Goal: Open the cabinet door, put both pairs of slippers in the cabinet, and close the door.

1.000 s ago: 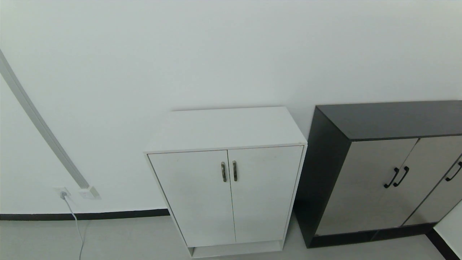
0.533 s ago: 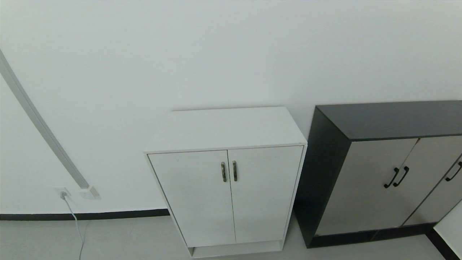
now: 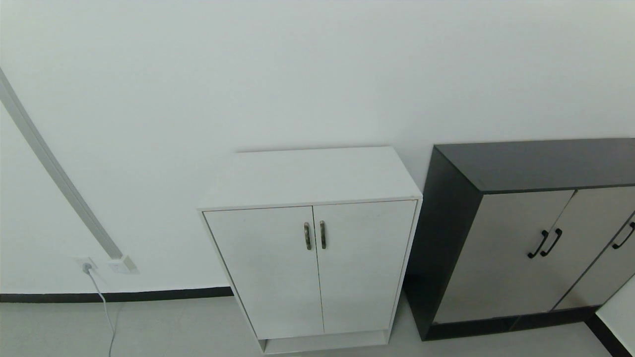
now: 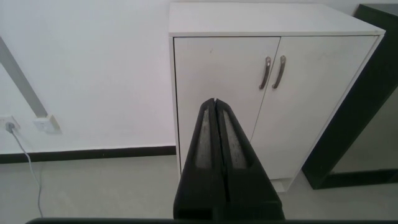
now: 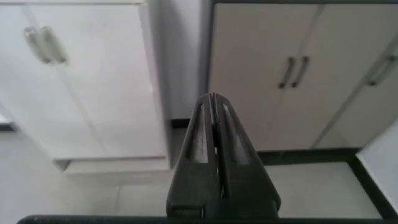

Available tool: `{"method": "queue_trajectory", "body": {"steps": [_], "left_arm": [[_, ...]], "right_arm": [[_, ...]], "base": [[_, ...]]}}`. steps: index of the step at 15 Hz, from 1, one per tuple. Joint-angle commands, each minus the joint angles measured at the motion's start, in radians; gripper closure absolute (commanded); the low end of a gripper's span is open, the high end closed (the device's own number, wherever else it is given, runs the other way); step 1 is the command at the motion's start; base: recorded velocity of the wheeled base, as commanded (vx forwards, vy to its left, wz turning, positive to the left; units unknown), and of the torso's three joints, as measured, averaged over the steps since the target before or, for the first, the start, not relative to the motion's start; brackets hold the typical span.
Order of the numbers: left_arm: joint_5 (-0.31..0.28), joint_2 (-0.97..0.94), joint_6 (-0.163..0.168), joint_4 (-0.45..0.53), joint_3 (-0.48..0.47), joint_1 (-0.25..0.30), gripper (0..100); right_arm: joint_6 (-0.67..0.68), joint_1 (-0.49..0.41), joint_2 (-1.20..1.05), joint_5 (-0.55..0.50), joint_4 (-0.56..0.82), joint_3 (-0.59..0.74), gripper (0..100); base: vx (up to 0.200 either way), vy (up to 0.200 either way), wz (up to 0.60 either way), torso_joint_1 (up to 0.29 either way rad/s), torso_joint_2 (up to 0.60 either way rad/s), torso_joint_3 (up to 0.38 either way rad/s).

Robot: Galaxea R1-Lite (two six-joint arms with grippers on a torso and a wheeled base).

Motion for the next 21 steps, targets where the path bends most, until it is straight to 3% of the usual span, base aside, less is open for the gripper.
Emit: {"method": "queue_trajectory", "body": {"steps": [1,6,21], "left_arm": [[0.0,0.001,-0.001,0.0,0.0,0.001,100],[-0.001,0.001,0.006,-0.001,0.0,0.001,100],[-0.003,0.001,0.006,-0.001,0.0,0.001,100]], "right_arm": [[0.008,-0.001,-0.051,-0.001,0.003,0.002,100],[0.128,-0.001,-0.051,-0.035,-0.007,0.002,100],[0.12,-0.001,-0.051,-0.035,-0.007,0.002,100]], "base": [[0.0,0.0,0.0,0.0,0.0,0.0],[0.0,0.0,0.0,0.0,0.0,0.0],[0.0,0.0,0.0,0.0,0.0,0.0]]}}
